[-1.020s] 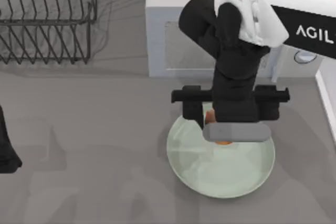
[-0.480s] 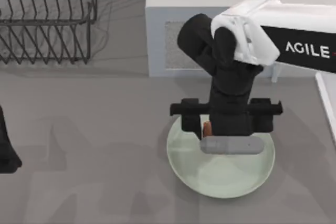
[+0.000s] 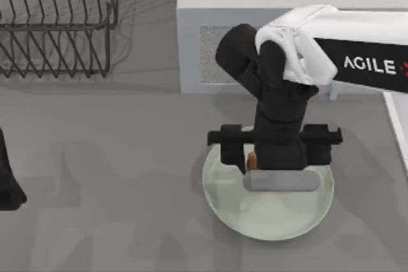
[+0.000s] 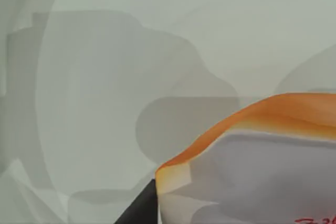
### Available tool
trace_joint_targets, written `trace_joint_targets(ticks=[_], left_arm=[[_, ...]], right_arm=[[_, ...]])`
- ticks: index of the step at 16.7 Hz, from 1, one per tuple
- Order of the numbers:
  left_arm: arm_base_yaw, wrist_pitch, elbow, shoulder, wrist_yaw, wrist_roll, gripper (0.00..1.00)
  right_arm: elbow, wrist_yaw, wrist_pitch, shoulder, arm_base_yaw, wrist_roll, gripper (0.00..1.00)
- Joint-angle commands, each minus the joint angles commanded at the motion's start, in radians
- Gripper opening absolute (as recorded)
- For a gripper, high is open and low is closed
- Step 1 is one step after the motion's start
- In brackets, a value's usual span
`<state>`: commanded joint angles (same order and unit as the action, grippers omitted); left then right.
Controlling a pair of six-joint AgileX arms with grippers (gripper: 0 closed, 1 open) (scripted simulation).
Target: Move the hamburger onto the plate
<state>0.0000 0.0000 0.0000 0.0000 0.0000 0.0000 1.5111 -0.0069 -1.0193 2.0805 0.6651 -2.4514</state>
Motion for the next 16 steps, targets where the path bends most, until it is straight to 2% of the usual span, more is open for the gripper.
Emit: trace_joint_targets(ticks=[10,16], left_arm=[[0.0,0.0,0.0,0.0,0.0,0.0,1.0],[0.0,0.0,0.0,0.0,0.0,0.0,1.0]], right_arm=[[0.0,0.0,0.0,0.0,0.0,0.0,0.98],[0.0,0.0,0.0,0.0,0.0,0.0,1.0]])
